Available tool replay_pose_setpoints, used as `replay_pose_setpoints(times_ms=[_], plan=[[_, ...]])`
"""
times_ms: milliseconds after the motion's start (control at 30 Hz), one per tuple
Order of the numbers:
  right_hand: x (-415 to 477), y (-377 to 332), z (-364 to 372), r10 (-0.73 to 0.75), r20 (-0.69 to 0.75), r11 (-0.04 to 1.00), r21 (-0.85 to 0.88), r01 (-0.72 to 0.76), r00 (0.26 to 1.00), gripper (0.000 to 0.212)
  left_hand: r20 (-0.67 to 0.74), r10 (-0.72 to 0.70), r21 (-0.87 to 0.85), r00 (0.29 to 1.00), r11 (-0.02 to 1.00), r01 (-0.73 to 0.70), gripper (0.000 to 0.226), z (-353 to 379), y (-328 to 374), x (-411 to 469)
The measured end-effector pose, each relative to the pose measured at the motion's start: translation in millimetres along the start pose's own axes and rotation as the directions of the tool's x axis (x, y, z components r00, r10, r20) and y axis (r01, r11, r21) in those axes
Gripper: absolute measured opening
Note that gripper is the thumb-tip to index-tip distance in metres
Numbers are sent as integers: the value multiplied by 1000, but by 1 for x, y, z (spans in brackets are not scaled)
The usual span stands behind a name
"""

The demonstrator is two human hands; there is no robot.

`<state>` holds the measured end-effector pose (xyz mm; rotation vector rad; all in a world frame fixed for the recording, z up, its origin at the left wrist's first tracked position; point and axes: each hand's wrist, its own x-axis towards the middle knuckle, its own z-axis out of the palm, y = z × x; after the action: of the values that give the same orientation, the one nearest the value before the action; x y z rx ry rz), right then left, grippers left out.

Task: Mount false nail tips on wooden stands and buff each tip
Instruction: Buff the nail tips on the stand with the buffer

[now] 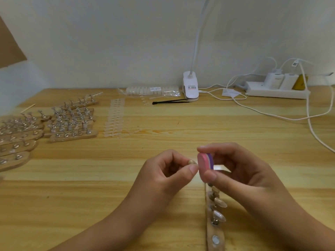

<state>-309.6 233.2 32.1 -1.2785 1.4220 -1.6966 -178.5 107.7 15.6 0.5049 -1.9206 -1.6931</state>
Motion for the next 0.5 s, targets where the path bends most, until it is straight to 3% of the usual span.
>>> replay_pose_setpoints(times_ms=[333, 500], plan=[[-5, 5, 5, 52, 12, 996, 68, -53, 999, 31, -6, -1, 18, 1000, 1000, 1, 25, -1, 0, -1], [-1, 3, 6, 19, -61, 996, 87, -14, 998, 30, -4, 11, 54, 1000, 998, -11, 24, 3, 1, -1]])
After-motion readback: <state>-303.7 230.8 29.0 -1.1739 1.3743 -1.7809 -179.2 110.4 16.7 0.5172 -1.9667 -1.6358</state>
